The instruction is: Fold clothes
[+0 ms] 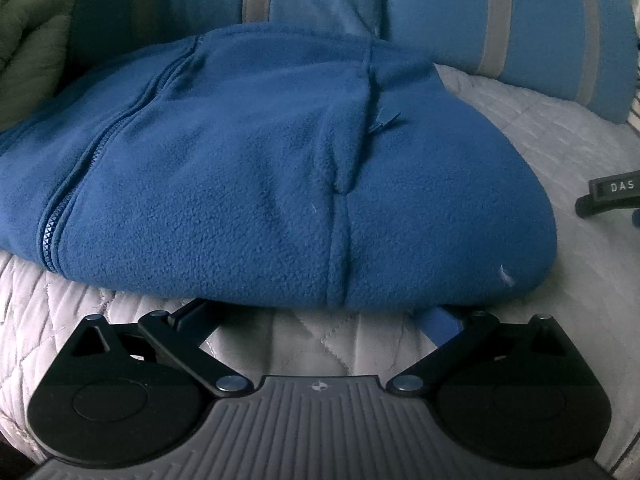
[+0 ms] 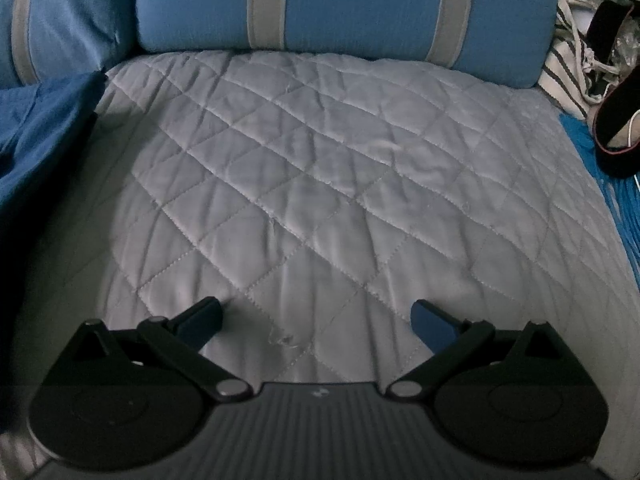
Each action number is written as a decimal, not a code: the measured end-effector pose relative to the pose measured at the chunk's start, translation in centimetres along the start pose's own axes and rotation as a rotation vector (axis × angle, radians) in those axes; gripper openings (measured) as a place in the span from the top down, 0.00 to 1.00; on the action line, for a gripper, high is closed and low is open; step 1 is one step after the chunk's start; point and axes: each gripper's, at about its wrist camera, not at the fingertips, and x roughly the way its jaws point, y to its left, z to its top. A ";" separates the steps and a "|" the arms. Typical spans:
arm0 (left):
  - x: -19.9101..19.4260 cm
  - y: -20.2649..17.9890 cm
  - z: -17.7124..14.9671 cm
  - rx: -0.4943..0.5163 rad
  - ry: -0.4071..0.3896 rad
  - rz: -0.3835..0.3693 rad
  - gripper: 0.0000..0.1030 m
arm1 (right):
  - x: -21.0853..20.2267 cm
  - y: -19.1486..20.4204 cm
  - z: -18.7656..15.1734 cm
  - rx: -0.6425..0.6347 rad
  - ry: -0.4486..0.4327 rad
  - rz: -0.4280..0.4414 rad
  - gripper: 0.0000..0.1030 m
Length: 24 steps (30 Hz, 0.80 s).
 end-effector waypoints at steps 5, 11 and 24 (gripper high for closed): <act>0.1 0.1 0.3 -0.003 0.023 -0.005 0.00 | -0.2 0.3 -0.4 0.026 -0.019 -0.018 0.00; 0.0 0.3 0.1 -0.002 0.023 -0.020 0.00 | -0.2 0.4 -0.4 0.029 -0.019 -0.024 0.00; -0.3 0.2 -0.1 -0.002 0.015 -0.013 0.00 | -0.4 0.4 -0.6 0.037 -0.019 -0.017 0.00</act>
